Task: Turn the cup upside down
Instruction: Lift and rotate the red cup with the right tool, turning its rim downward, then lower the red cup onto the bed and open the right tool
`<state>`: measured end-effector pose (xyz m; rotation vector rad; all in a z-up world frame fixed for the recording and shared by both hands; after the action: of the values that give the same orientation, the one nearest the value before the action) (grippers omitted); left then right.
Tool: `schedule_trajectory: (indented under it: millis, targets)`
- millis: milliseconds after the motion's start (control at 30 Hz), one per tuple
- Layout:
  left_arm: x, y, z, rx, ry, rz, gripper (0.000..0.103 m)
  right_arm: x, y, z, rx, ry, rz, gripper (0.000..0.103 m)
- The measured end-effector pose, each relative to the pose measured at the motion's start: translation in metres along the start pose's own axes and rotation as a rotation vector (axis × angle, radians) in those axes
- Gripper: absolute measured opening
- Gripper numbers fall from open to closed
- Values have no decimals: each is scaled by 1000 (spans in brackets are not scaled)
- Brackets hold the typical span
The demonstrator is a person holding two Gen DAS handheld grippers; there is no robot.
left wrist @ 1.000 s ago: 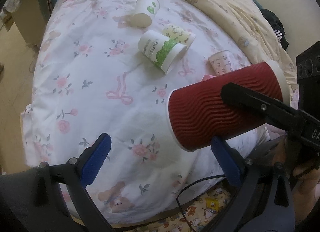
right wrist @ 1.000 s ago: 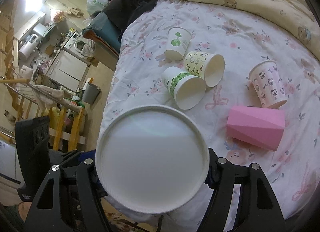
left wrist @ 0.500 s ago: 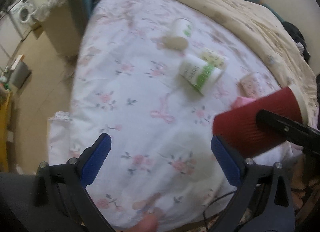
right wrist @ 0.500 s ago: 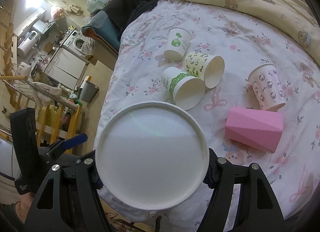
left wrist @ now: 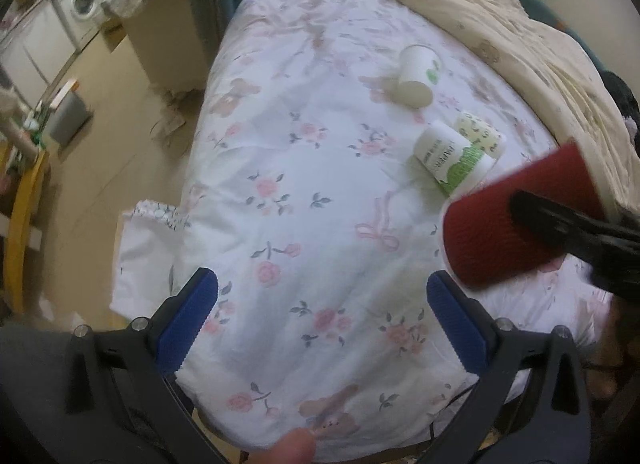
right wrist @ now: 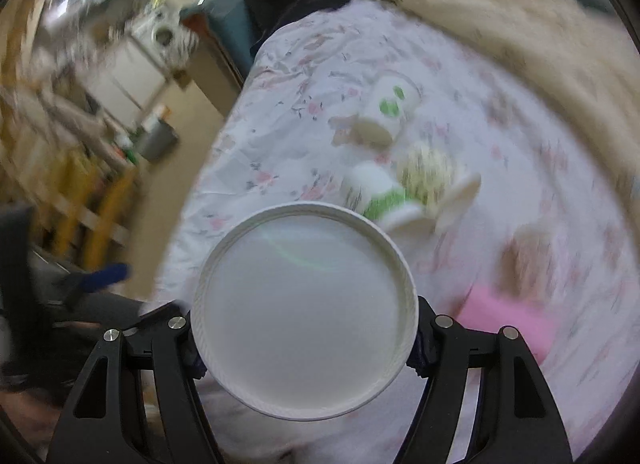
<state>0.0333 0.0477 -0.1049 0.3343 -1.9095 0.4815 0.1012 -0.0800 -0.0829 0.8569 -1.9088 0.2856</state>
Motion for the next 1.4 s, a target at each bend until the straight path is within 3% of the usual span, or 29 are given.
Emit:
schedule_trajectory:
  millis: [233, 633, 767, 900, 1133, 1300, 1400]
  targets:
    - [7, 10, -4, 5, -22, -13, 103, -51, 19, -20, 230, 98, 119, 73]
    - [5, 10, -2, -3, 2, -16, 103, -84, 20, -9, 223, 113, 148, 74]
    - [4, 8, -1, -10, -1, -15, 103, -83, 20, -9, 212, 113, 116, 91]
    - [8, 10, -1, -7, -14, 0, 103, -72, 14, -11, 155, 84, 97, 101]
    - [21, 13, -1, 8, -54, 43, 103, -4, 3, -13, 78, -41, 76, 103]
    - [37, 0, -2, -32, -129, 72, 103, 55, -12, 10, -51, -157, 130, 103]
    - [44, -8, 1, -62, -171, 80, 103, 72, -17, 33, -103, -179, 175, 103]
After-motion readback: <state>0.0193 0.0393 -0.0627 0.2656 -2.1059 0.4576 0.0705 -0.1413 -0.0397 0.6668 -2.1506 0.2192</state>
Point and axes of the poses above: each gripper's, at about its wrist camera, not at the fingertips, and x roughly against the way its jaws point, y to its left, z to its underside, the point moved 8 cm from there along -x, roughly the way its jaws point, and after that the axes turned 12 degrees about x, right-handed, at the moved point
